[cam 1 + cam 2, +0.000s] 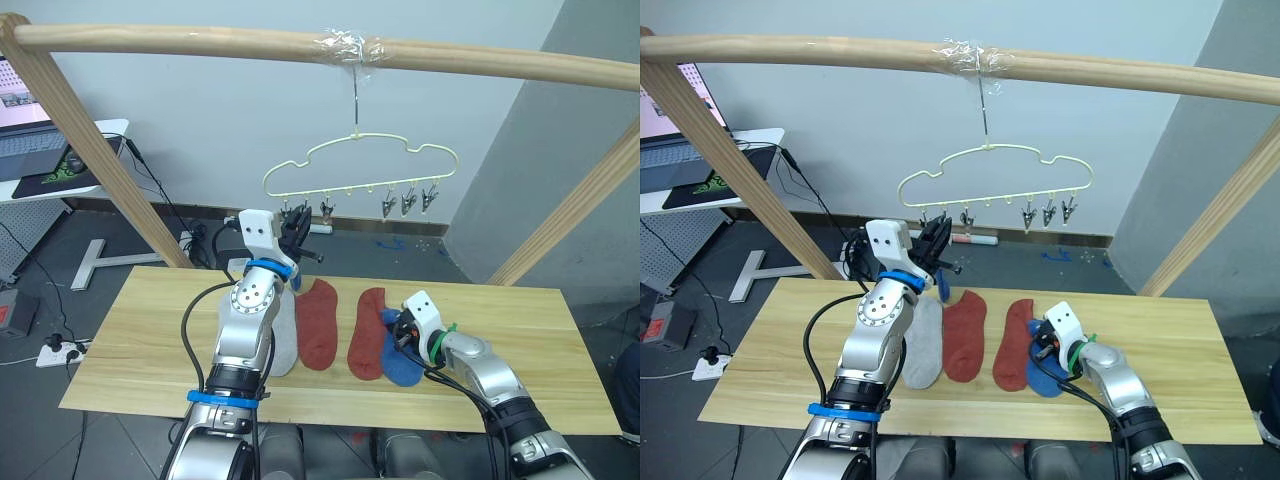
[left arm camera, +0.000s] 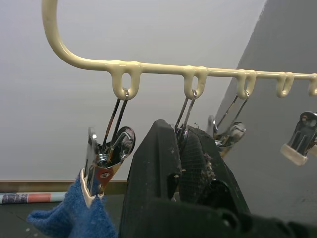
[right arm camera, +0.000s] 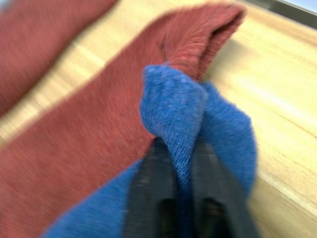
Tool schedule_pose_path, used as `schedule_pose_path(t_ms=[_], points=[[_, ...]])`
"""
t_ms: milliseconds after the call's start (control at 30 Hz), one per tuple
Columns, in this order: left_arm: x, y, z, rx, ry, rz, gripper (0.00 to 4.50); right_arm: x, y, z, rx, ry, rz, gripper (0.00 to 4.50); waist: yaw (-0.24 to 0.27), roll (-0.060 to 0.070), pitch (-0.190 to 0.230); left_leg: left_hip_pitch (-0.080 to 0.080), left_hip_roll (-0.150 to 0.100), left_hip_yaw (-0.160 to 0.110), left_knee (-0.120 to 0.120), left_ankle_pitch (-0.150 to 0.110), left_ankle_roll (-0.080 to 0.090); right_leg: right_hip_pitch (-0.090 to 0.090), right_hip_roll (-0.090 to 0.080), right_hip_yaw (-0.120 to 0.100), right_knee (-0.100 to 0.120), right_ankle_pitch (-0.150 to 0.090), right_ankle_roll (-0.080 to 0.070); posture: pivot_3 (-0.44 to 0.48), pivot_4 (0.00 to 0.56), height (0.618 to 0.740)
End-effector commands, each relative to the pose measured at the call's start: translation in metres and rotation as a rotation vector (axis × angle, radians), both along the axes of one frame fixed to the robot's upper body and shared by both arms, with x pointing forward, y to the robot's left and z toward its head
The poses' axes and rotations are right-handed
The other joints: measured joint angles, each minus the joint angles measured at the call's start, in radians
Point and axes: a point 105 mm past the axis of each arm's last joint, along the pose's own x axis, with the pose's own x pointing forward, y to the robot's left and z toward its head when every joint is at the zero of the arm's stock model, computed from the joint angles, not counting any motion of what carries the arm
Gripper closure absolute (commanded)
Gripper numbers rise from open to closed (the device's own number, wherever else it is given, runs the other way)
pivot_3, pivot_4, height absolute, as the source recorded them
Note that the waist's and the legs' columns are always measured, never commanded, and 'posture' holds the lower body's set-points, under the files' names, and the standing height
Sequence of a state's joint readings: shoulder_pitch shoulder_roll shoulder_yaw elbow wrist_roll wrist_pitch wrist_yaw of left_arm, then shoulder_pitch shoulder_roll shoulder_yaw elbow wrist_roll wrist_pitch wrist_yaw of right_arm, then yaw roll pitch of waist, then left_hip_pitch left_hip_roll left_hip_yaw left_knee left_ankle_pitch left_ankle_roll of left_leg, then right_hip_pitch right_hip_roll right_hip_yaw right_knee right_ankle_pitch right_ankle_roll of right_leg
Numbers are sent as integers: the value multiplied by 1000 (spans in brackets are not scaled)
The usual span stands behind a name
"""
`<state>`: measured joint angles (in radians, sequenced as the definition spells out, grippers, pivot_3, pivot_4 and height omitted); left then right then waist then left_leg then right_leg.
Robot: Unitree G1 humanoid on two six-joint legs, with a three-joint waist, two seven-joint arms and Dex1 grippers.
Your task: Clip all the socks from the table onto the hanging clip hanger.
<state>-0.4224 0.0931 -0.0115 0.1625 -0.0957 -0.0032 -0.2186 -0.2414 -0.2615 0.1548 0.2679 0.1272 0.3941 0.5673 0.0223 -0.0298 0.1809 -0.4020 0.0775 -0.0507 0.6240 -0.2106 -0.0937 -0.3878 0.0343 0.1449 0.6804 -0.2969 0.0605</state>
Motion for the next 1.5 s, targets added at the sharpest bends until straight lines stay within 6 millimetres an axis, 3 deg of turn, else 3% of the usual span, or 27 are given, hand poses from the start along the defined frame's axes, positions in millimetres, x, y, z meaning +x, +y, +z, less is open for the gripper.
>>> schedule_pose_path(t_ms=[33,267,433,700,733,1067,1100,1200,1333,1433,1500], points=[[-1,-1,6,-10,-21,-5,4407,1,5,29,108,-55,17,4470,0,0,0,0,0,0,0,0,0,0,0,0,0,0,0,131,172,740],[-1,-3,6,-13,-20,-9,4407,-7,10,23,26,-64,86,4470,0,0,0,0,0,0,-1,0,0,0,0,0,-1,0,0,131,172,740],[0,-3,6,-12,-20,-8,4407,-8,7,12,-110,-99,131,3041,0,0,0,0,0,1,-1,0,0,-1,0,0,-1,0,0,129,170,740],[-1,-3,4,-16,-14,-11,4407,-5,-9,3,-154,-69,78,126,0,0,0,0,0,1,-1,0,0,-1,0,1,-1,0,0,129,170,740],[-2,-4,4,-16,-13,-12,4407,-6,-9,2,-149,-54,76,55,0,0,0,0,0,1,-1,0,0,-1,0,1,-1,0,0,129,170,740],[0,-6,5,-18,-10,-21,4407,-21,-7,-26,-178,110,109,55,-1,0,0,0,0,1,-1,0,0,-1,0,1,-1,0,0,128,166,740],[0,-6,5,-17,-10,-21,4407,-21,-9,-27,-195,107,114,219,-1,0,0,0,0,1,-1,0,0,-1,0,1,-1,0,0,128,166,740],[-1,-5,5,-16,-10,-20,4407,-22,-13,-29,-249,91,141,959,-2,0,0,0,0,1,-1,0,0,-1,0,1,-1,0,0,128,166,740],[0,-5,5,-17,-11,-20,4407,-25,-21,-31,-283,94,169,2417,-1,0,0,0,0,1,-1,0,0,-1,0,1,-2,0,0,131,163,740],[-1,-8,1,-23,11,-42,4407,-23,-28,-25,-311,52,195,3522,-1,0,0,0,0,1,-1,0,0,-1,0,1,-2,0,0,125,164,740],[-2,-10,-2,-53,43,-72,4407,-20,-31,-10,-346,-42,246,4237,-2,0,0,0,0,1,-1,0,0,-1,0,1,-2,0,0,125,164,740]])
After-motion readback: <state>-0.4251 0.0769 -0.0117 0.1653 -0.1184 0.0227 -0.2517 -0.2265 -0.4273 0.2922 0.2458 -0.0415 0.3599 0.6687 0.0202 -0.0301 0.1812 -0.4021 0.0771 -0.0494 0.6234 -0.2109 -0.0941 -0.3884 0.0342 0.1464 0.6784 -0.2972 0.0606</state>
